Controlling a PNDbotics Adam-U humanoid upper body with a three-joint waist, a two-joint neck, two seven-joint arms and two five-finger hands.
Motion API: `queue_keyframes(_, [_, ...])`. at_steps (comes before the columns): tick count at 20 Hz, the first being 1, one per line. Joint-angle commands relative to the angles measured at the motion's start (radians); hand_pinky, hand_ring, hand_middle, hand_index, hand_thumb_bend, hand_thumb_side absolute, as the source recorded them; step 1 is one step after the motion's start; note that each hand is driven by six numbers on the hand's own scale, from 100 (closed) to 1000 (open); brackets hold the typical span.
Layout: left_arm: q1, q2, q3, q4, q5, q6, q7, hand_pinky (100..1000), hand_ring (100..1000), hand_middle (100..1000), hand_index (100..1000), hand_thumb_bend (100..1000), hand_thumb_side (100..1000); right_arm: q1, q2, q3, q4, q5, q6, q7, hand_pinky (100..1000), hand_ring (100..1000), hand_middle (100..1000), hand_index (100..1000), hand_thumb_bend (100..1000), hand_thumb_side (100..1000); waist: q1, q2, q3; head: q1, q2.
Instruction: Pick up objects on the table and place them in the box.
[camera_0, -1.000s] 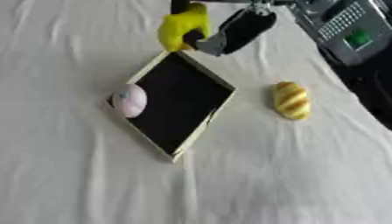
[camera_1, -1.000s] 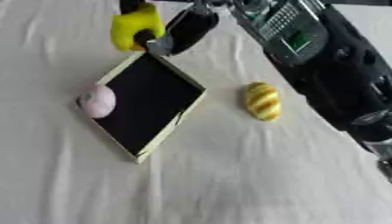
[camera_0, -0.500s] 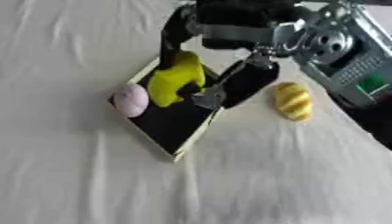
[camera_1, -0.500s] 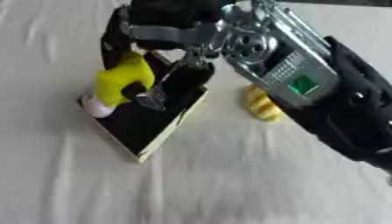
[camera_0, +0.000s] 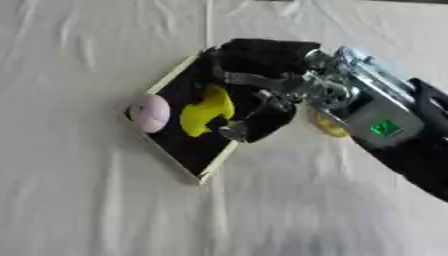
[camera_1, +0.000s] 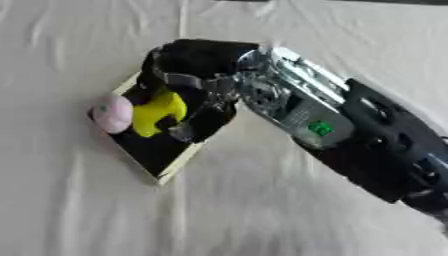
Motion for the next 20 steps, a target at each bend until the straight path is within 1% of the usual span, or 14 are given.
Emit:
queue_keyframes(1, [-0.010,0.030,0.003,-0.020,-0.009,-0.002,-0.004,863,851,800,943,583,617,-0.001,0.002,0.003,0.030,0.053,-0.024,-0.030,818,719,562,609,100,100,0.011,-0.020,0.002,-0.006,-0.006])
queue_keyframes(2, [-0.010,0.030,0.003,-0.021,-0.009,-0.002,-0.004,863,851,800,943,583,617,0.003,0.006,0.009,0.042,0.059,-0.032,-0.030,824,743,602,656,171,100,0.012,-0.019,0.002,-0.006,-0.006])
queue_keyframes(3, [-0.010,0.029,0.003,-0.022,-0.009,-0.002,-0.004,862,851,800,943,583,618,0.008,0.009,0.016,0.053,0.061,-0.046,-0.021,831,760,640,687,145,100,0.012,-0.019,0.003,-0.007,-0.007])
queue_keyframes(4, [-0.010,0.029,0.002,-0.023,-0.009,-0.002,-0.004,862,851,800,943,583,617,0.012,0.010,0.023,0.063,0.064,-0.064,-0.005,841,792,718,751,176,100,0.013,-0.018,0.003,-0.007,-0.007])
queue_keyframes(5, [-0.009,0.029,0.002,-0.023,-0.010,-0.002,-0.005,862,851,800,943,582,618,0.015,0.010,0.027,0.070,0.069,-0.086,0.016,853,826,771,811,219,100,0.013,-0.018,0.003,-0.007,-0.007])
queue_keyframes(6, [-0.008,0.029,0.002,-0.023,-0.010,-0.002,-0.005,862,851,800,943,582,618,0.016,0.010,0.026,0.075,0.077,-0.107,0.033,879,879,833,882,274,100,0.014,-0.018,0.003,-0.008,-0.006])
queue_keyframes(7, [-0.008,0.029,0.002,-0.023,-0.010,-0.001,-0.005,862,851,800,943,582,618,0.017,0.008,0.023,0.078,0.088,-0.124,0.046,893,900,856,902,282,181,0.014,-0.018,0.002,-0.008,-0.007])
queue_keyframes(8, [-0.007,0.030,0.002,-0.023,-0.010,-0.001,-0.005,862,851,800,943,582,618,0.017,0.007,0.018,0.080,0.100,-0.135,0.052,909,922,877,917,292,266,0.014,-0.018,0.001,-0.008,-0.007])
queue_keyframes(11, [-0.006,0.030,0.000,-0.023,-0.012,0.000,-0.006,862,852,800,943,583,618,0.016,0.001,0.001,0.080,0.136,-0.138,0.049,923,944,902,937,321,344,0.013,-0.019,-0.001,-0.010,-0.005])
queue_keyframes(14, [-0.006,0.031,0.001,-0.024,-0.015,-0.001,-0.006,861,851,799,942,581,618,0.012,-0.009,-0.024,0.063,0.152,-0.123,0.034,921,943,904,937,312,354,0.013,-0.019,-0.003,-0.009,-0.001])
queue_keyframes(16, [-0.007,0.032,0.002,-0.024,-0.014,-0.003,-0.002,861,850,798,942,582,617,0.002,-0.022,-0.045,0.044,0.136,-0.112,0.026,920,940,904,936,286,359,0.013,-0.020,-0.004,-0.008,0.002])
queue_keyframes(18, [-0.007,0.034,0.003,-0.025,-0.014,-0.004,0.000,861,851,799,942,582,617,-0.011,-0.037,-0.073,0.022,0.100,-0.094,0.020,918,936,904,934,253,345,0.013,-0.022,-0.004,-0.007,0.006])
queue_keyframes(20, [-0.007,0.036,0.005,-0.027,-0.014,-0.005,0.002,861,851,799,942,581,616,-0.026,-0.059,-0.113,-0.008,0.043,-0.070,0.010,917,932,902,931,227,324,0.013,-0.024,-0.006,-0.006,0.012])
